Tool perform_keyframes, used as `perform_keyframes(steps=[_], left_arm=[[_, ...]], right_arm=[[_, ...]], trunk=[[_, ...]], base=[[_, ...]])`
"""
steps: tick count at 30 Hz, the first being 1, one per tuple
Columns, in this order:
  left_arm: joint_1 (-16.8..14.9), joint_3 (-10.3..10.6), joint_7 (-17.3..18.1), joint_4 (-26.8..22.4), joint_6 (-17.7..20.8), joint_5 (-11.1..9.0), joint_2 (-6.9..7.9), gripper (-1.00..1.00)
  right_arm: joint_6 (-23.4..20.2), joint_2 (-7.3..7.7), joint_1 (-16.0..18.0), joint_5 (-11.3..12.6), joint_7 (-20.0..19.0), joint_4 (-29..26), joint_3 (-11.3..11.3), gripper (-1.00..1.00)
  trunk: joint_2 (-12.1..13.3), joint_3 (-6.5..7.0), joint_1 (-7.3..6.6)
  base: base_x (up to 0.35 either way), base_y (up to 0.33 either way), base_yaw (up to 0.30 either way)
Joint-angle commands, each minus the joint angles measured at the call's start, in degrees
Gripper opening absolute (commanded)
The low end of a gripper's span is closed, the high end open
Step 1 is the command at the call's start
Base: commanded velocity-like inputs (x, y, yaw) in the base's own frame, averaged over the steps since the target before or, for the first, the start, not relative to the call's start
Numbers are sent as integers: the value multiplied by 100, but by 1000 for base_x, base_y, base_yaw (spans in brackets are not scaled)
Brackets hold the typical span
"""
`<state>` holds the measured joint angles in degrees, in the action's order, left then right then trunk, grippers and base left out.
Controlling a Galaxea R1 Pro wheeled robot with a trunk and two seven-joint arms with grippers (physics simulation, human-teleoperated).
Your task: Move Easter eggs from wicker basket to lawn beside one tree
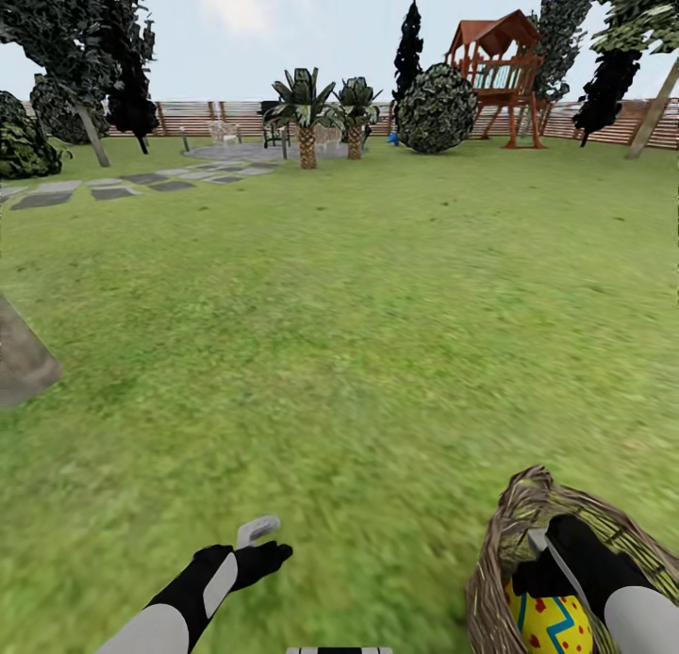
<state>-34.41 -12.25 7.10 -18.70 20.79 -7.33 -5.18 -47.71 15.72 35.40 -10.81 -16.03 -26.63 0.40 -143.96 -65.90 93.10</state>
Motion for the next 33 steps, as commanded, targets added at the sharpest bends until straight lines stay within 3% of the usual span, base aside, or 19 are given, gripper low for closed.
perform_keyframes(steps=[1, 33], left_arm=[[1, -23, 2, -11, 44, -49, -3, 100], [3, -23, 2, -11, 47, -49, -2, 100]], right_arm=[[-19, 2, 1, -61, -49, -8, 5, -100], [-10, 2, 1, -62, -48, -4, 4, -100]], trunk=[[0, 18, -3], [43, 727, -86]], base=[[0, 0, 0], [0, 0, 0]])
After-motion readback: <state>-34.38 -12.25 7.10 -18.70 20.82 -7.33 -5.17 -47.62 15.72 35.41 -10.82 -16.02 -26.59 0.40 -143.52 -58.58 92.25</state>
